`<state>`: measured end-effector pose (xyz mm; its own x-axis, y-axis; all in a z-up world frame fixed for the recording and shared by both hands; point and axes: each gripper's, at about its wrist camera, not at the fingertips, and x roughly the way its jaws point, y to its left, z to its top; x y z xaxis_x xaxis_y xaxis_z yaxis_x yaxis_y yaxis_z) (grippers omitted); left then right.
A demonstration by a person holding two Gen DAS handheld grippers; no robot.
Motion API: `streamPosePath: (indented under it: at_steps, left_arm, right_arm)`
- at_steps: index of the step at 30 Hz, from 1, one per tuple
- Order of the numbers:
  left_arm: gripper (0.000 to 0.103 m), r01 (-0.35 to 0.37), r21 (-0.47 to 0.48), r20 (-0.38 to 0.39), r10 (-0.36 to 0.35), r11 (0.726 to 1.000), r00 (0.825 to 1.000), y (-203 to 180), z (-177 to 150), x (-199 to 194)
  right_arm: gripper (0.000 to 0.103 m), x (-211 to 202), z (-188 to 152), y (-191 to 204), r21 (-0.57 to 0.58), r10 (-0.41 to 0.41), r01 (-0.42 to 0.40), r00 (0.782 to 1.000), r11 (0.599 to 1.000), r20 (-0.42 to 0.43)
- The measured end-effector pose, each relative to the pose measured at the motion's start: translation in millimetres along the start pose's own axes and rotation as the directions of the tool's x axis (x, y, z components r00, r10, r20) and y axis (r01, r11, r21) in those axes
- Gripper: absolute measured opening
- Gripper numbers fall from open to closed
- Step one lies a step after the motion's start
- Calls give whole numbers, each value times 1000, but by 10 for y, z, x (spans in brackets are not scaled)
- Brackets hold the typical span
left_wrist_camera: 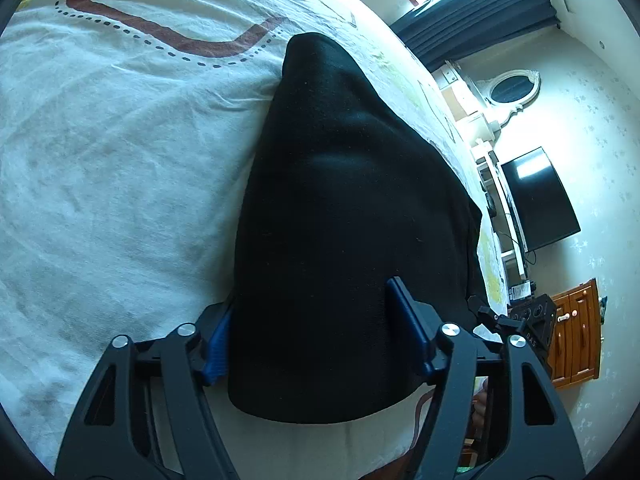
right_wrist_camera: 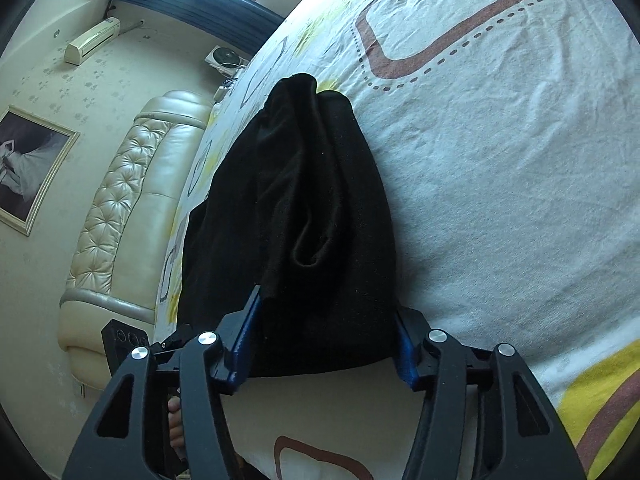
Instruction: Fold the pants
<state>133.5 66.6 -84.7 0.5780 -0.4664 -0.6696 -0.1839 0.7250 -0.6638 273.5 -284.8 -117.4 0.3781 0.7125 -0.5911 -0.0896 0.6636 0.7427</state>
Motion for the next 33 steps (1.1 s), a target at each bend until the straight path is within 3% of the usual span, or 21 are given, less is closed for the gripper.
streamPosePath:
  at_steps: [8, 33]
  left_arm:
    - [43, -63, 46, 31, 61, 997, 998, -165, 29, -86]
    - [42, -108, 17, 26, 107, 994, 994, 3, -132, -329]
  right_arm:
    - [40, -85, -34, 36, 8, 24, -24, 1000, 1000, 2]
    - [40, -141, -354, 145, 6, 21, -21, 998, 1000, -63]
